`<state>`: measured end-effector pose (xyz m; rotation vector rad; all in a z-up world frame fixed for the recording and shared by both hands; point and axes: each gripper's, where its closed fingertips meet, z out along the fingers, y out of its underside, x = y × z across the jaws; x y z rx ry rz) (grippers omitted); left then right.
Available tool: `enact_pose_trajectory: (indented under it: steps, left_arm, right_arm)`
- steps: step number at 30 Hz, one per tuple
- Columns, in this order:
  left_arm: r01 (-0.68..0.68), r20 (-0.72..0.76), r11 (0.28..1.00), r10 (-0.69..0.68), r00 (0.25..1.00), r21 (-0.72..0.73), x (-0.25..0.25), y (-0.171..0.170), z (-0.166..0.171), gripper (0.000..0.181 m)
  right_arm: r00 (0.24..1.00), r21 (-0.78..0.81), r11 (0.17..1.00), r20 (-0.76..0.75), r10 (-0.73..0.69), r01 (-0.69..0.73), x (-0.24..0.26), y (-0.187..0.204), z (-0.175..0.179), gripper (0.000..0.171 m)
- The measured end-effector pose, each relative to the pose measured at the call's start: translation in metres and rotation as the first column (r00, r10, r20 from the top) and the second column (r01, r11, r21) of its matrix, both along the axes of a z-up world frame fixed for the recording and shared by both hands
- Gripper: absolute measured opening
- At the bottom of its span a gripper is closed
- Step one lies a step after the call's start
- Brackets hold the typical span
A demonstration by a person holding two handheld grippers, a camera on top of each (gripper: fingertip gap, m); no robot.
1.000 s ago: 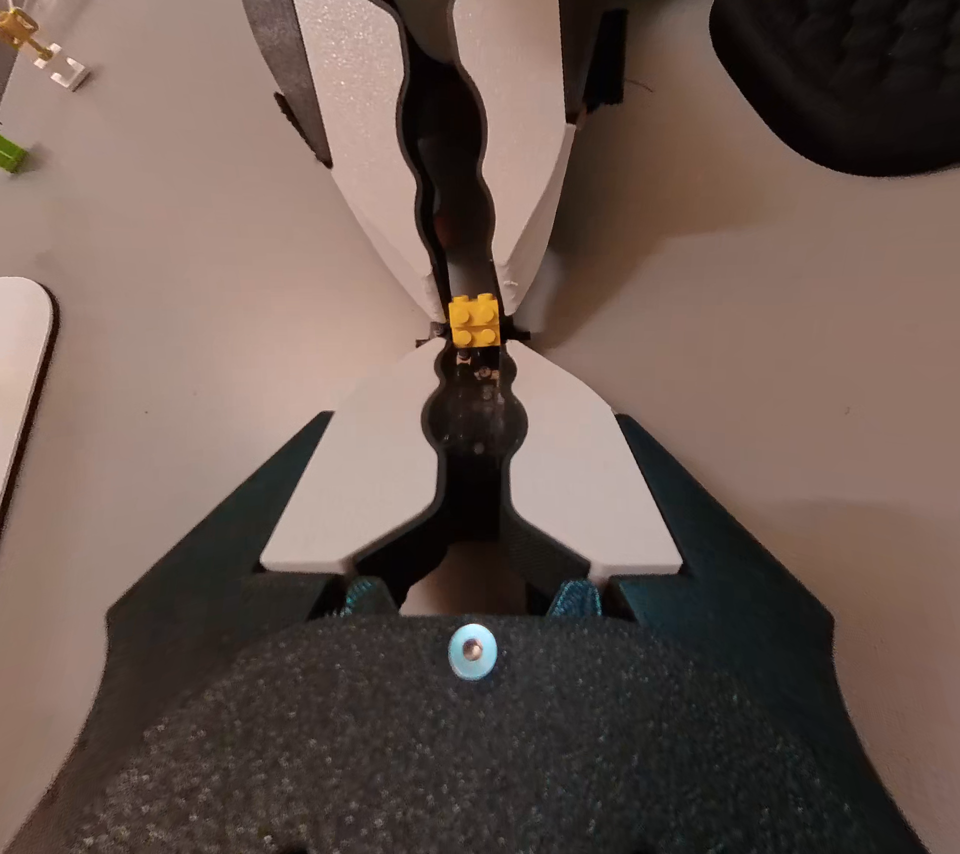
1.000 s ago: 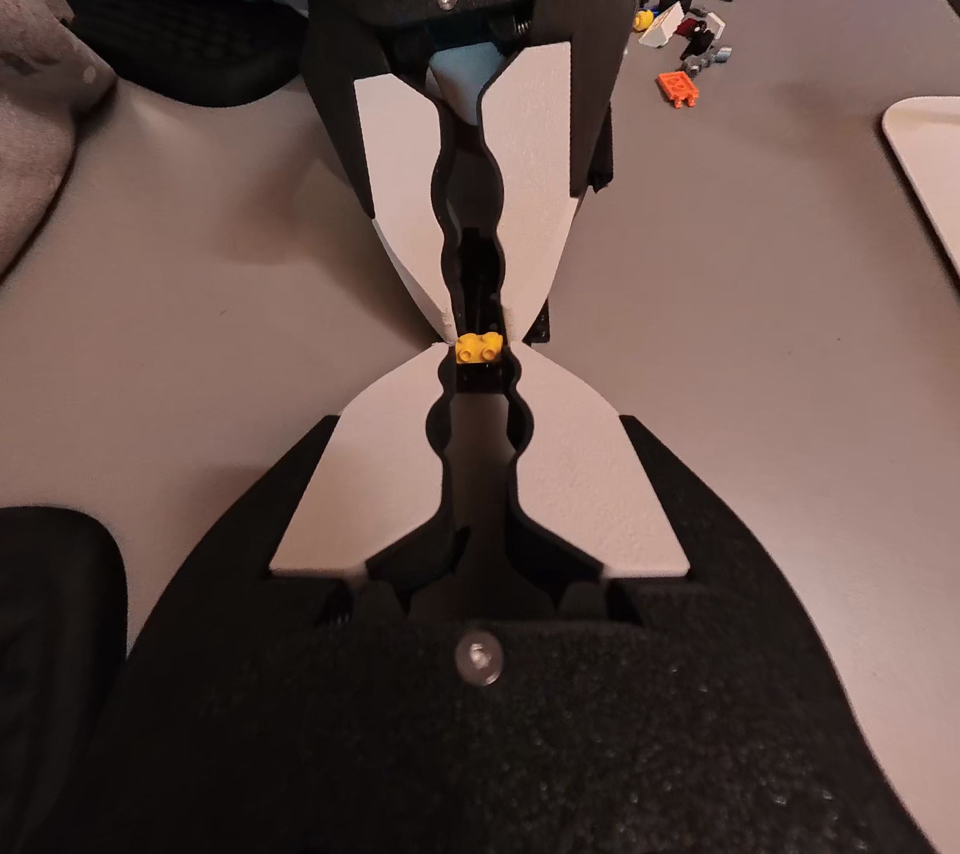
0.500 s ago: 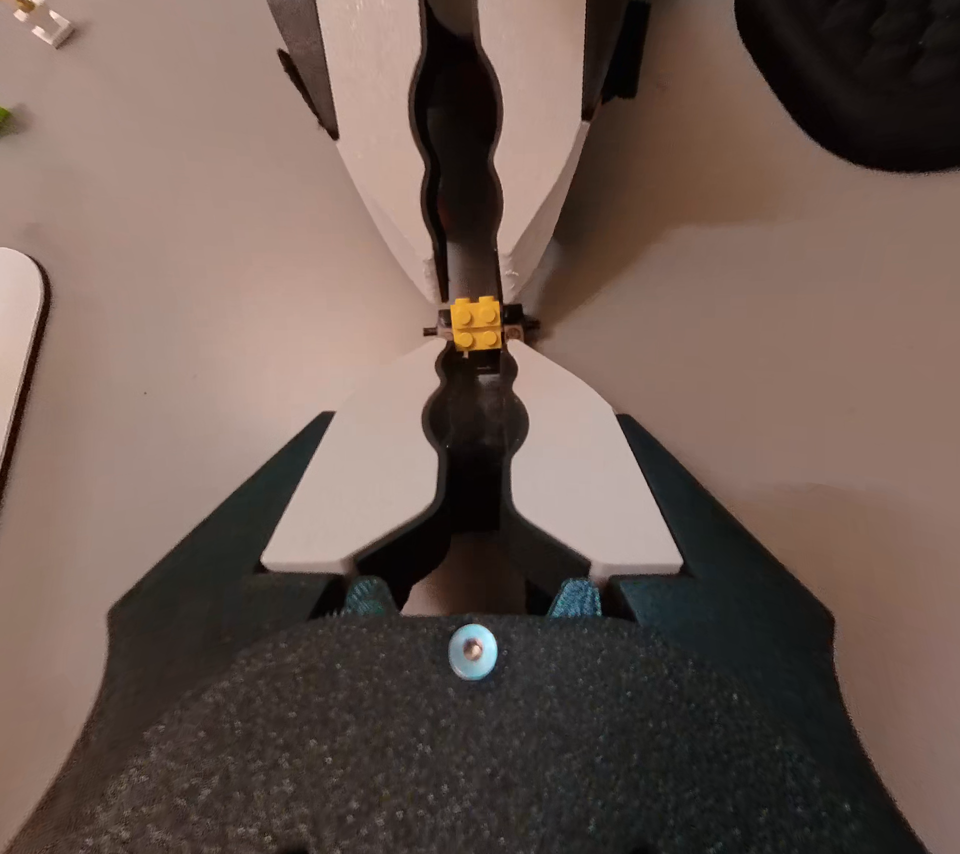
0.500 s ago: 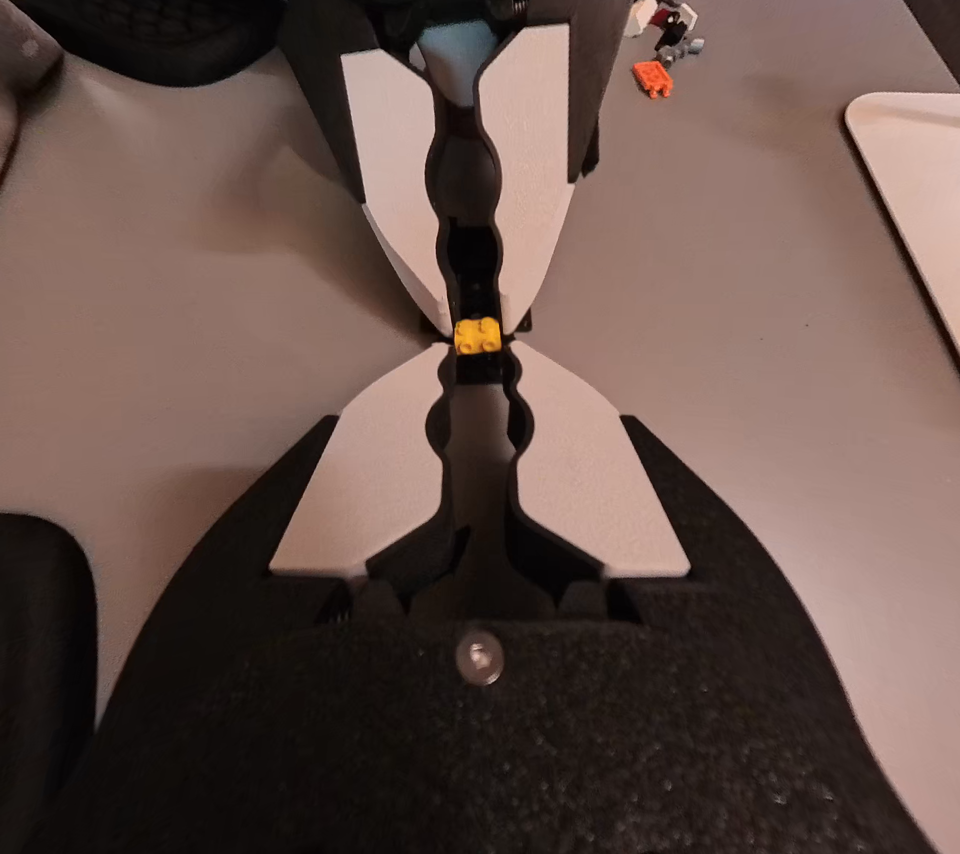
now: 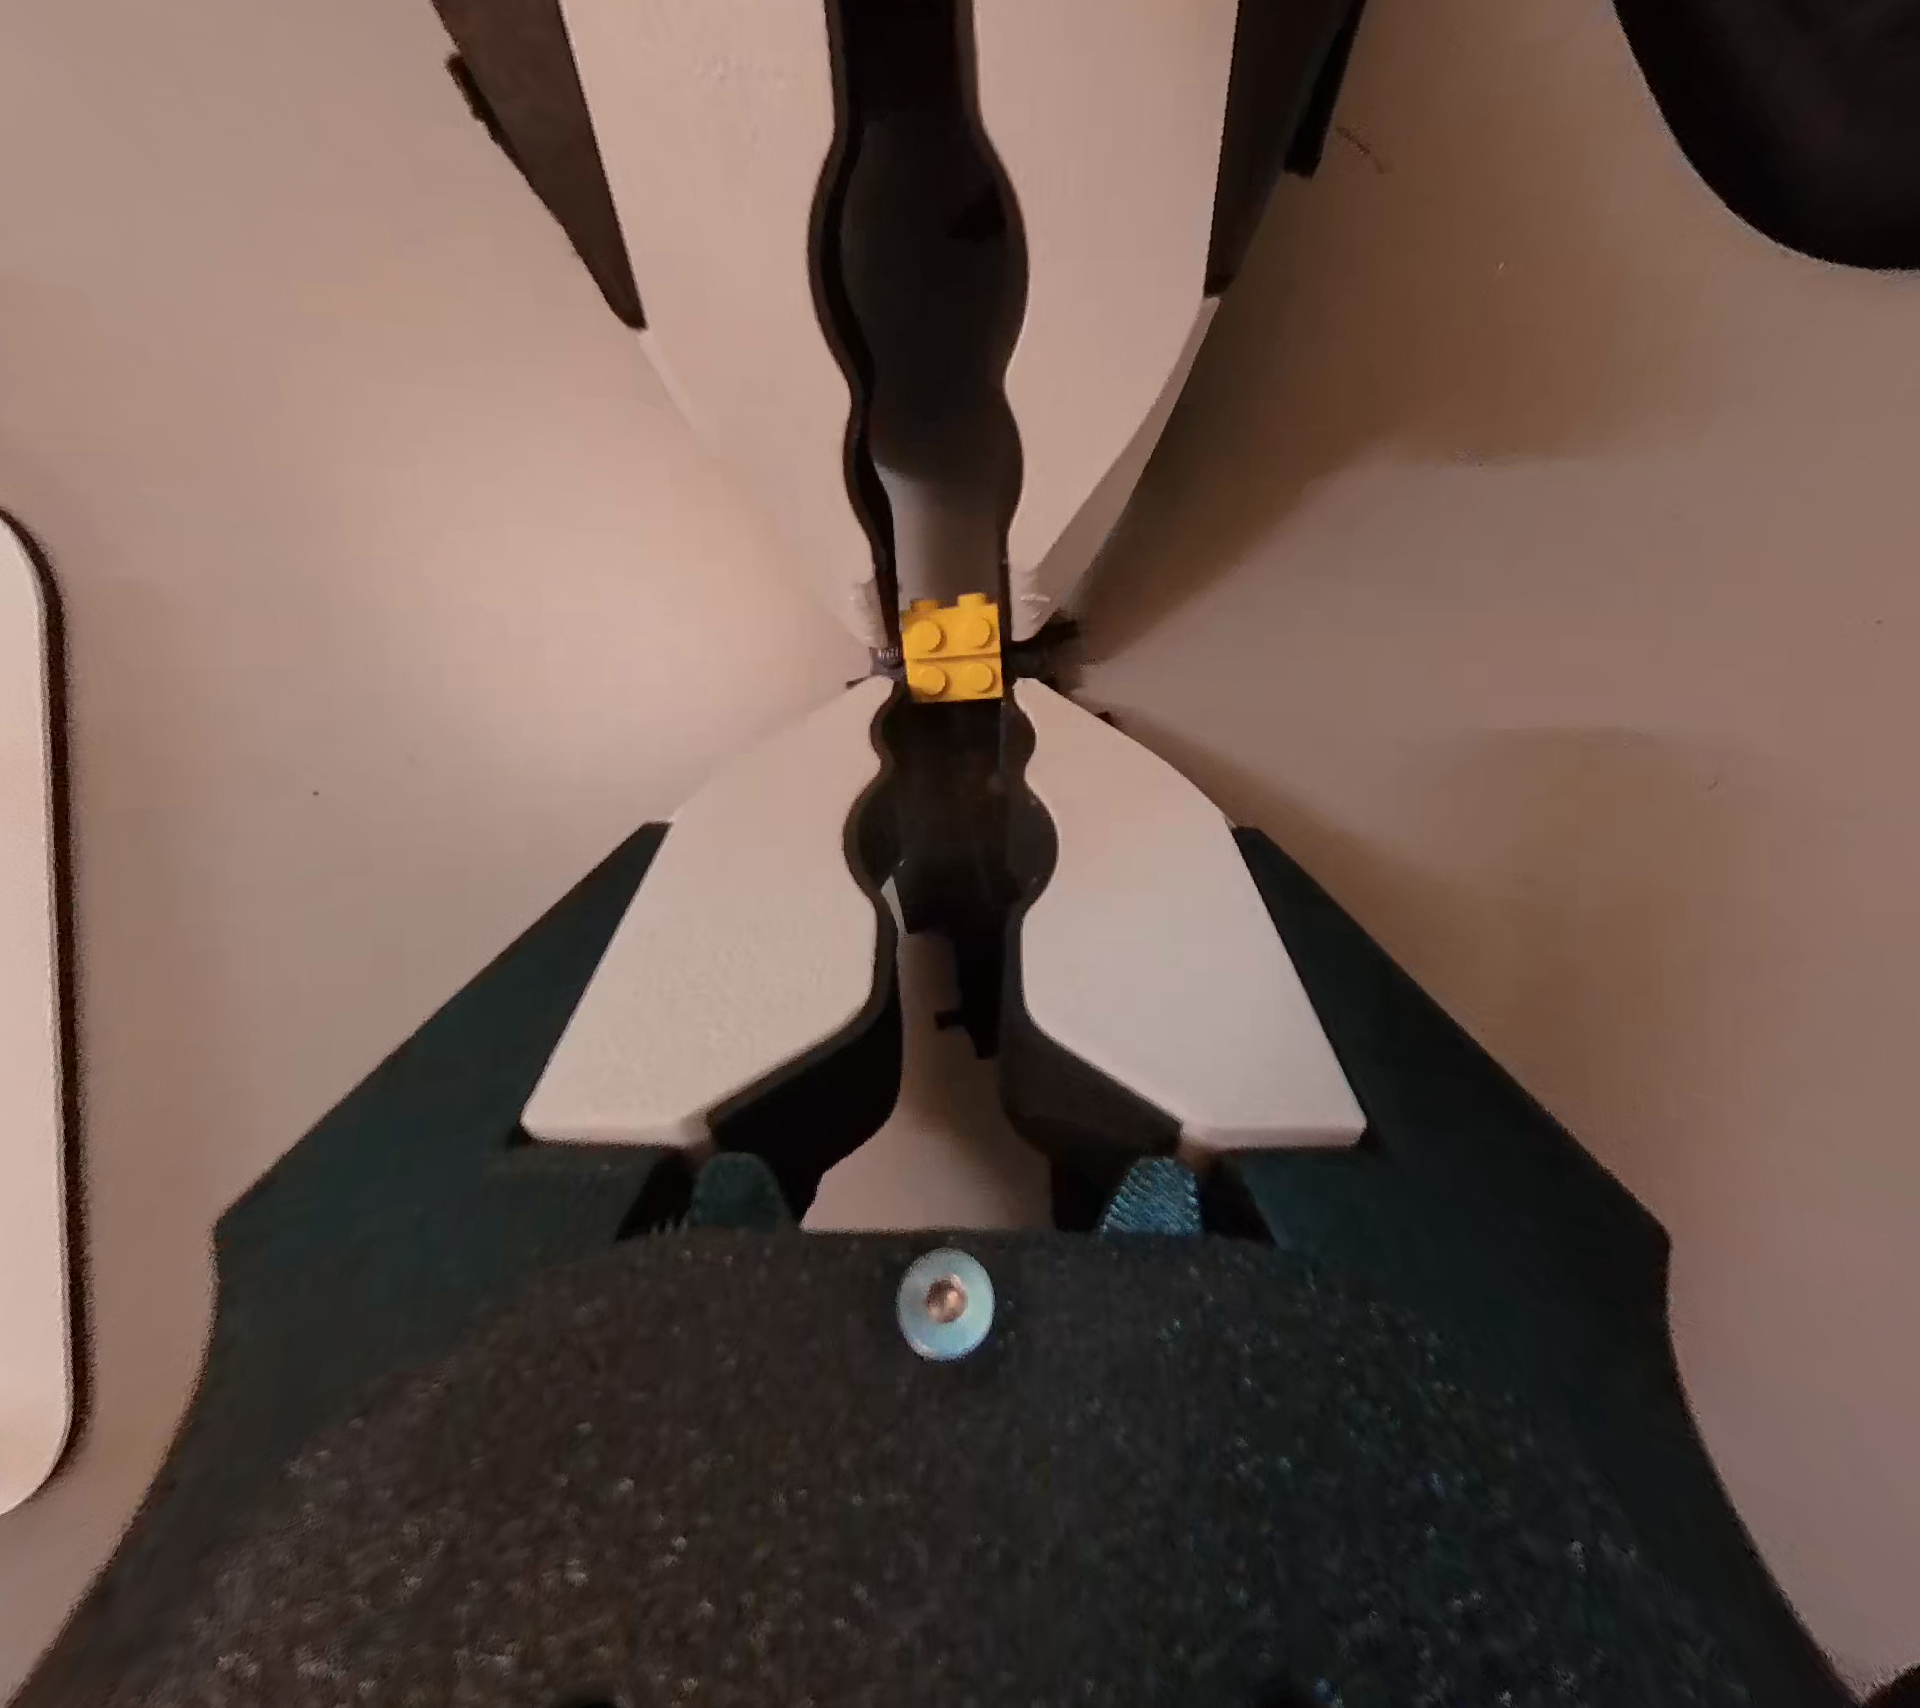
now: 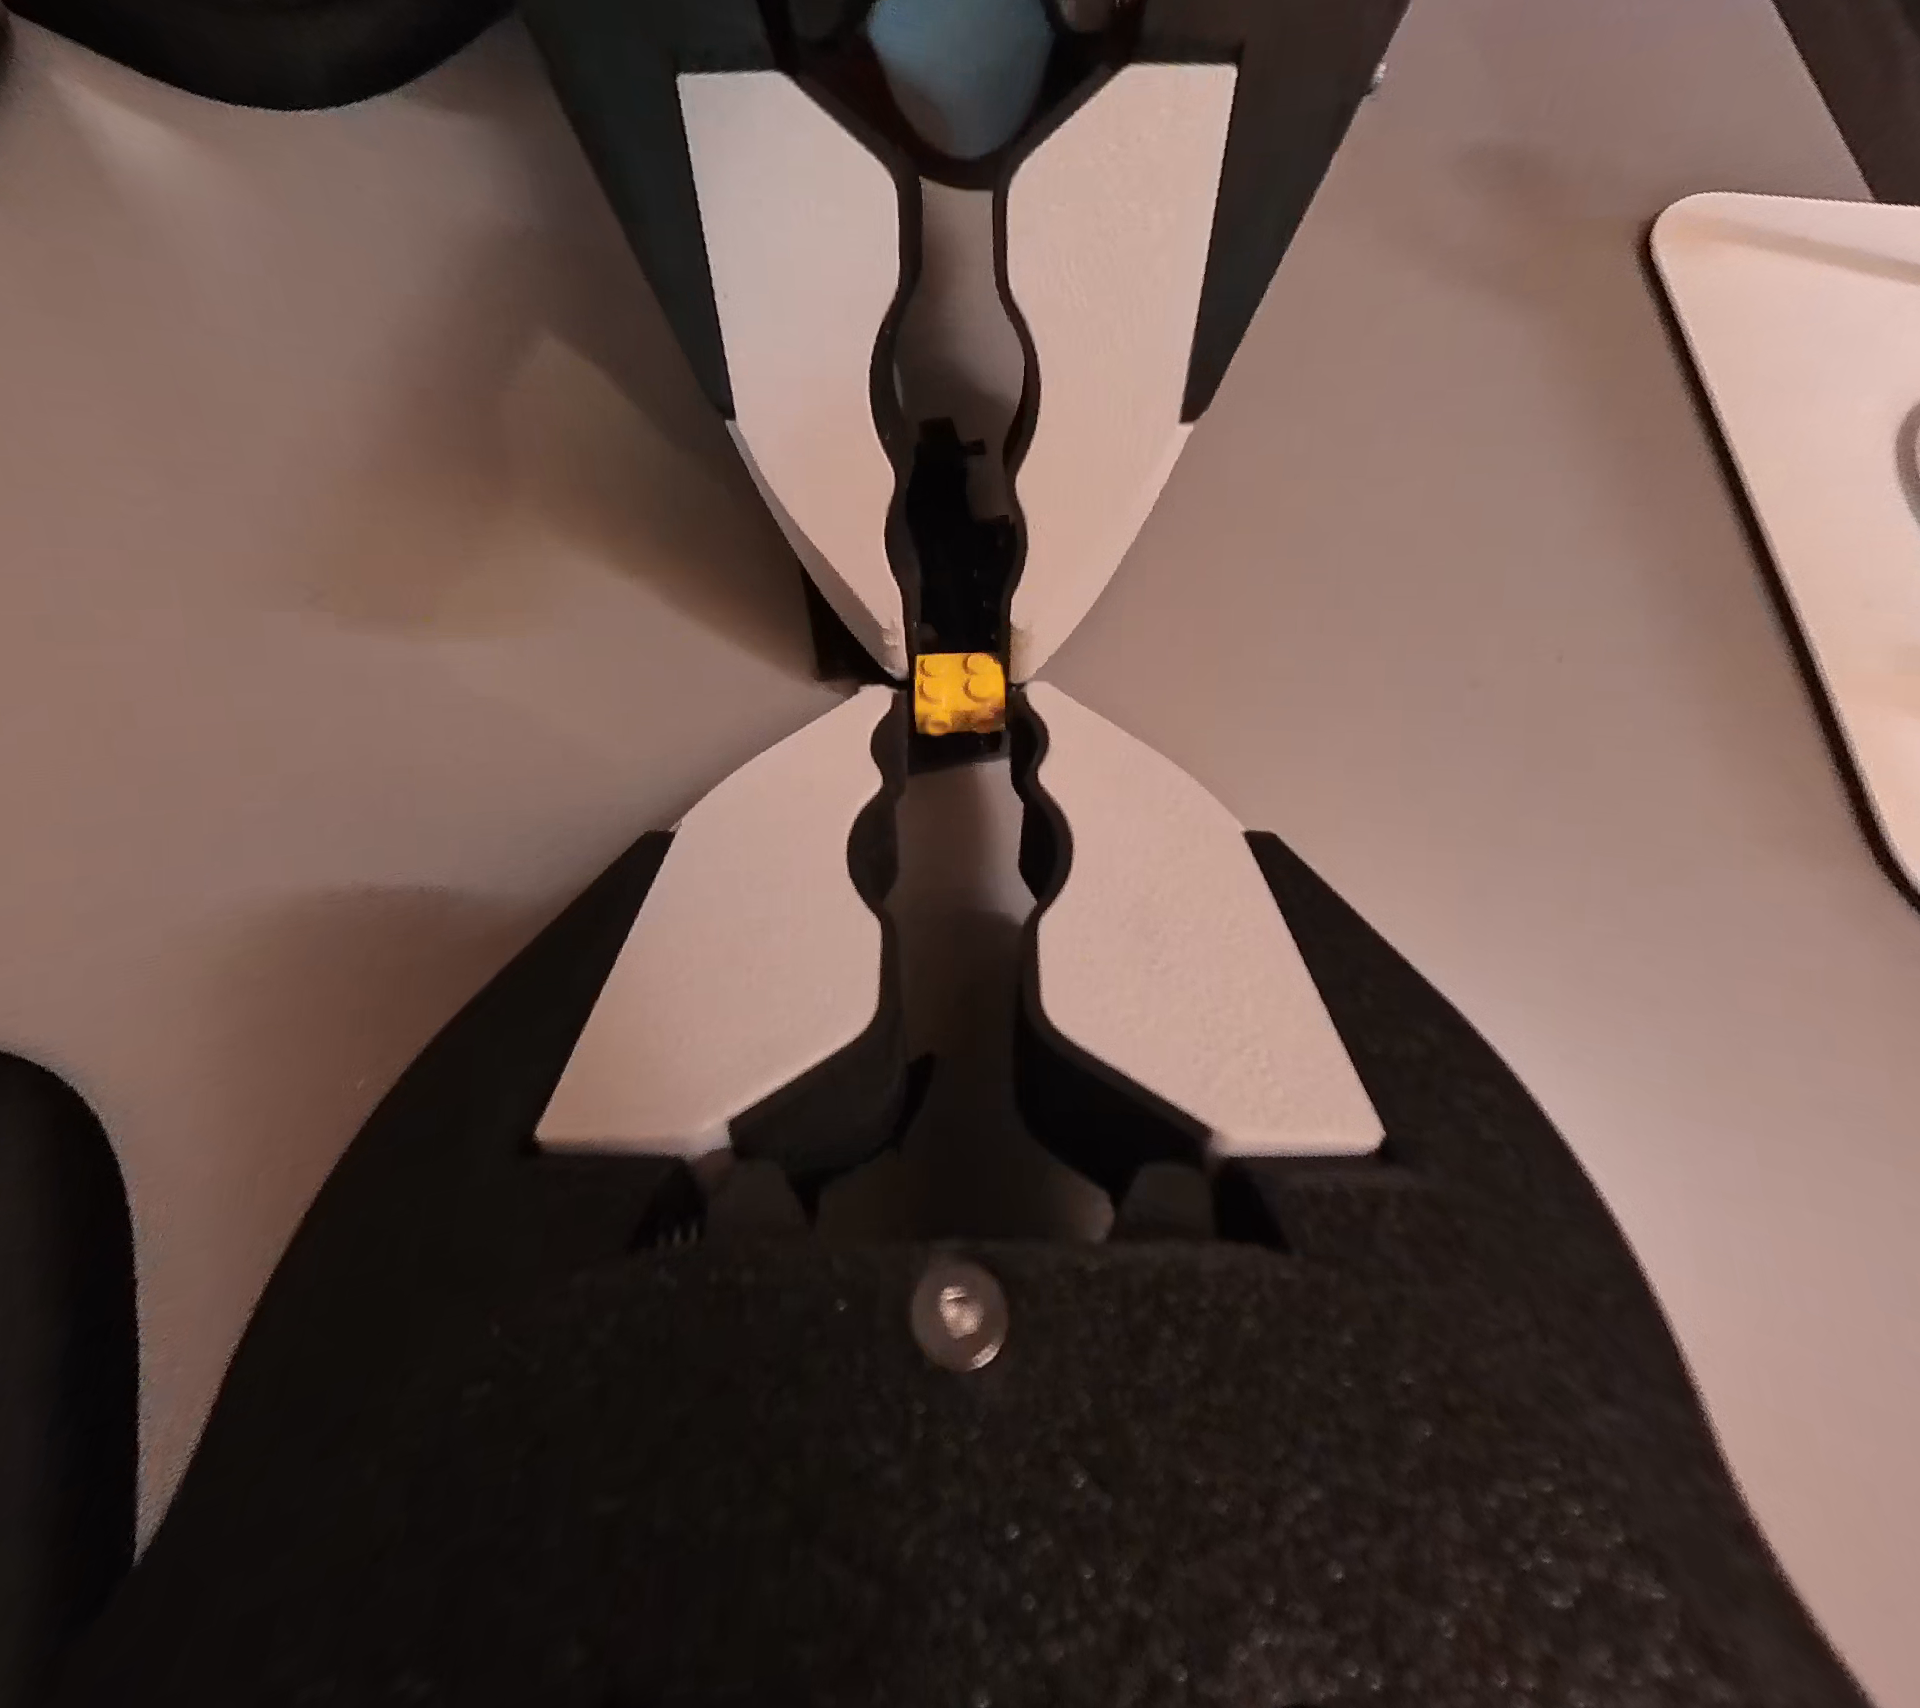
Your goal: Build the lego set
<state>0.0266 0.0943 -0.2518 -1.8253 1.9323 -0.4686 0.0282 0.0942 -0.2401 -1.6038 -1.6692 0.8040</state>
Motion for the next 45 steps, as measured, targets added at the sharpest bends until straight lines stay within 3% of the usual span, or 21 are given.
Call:
enact_pose_trajectory:
  steps: [7,20,45]
  left_arm:
    - [0.0,-0.006,1.0,0.0,1.0,0.009,-0.003,0.0,0.002,0.016]
    - [-0.026,-0.103,0.997,0.019,0.994,-0.074,-0.026,-0.014,-0.009,0.06]
    - [-0.016,-0.082,0.995,0.009,0.997,-0.096,-0.023,-0.013,-0.011,0.051]
  right_arm:
    - [0.998,-0.011,0.999,0.047,0.04,-0.039,0.0,0.0,-0.006,0.016]
    - [0.981,-0.058,0.986,0.112,0.161,-0.155,0.0,-0.002,-0.006,0.016]
    - [0.975,-0.109,0.977,0.109,0.195,-0.183,0.003,-0.006,-0.005,0.018]
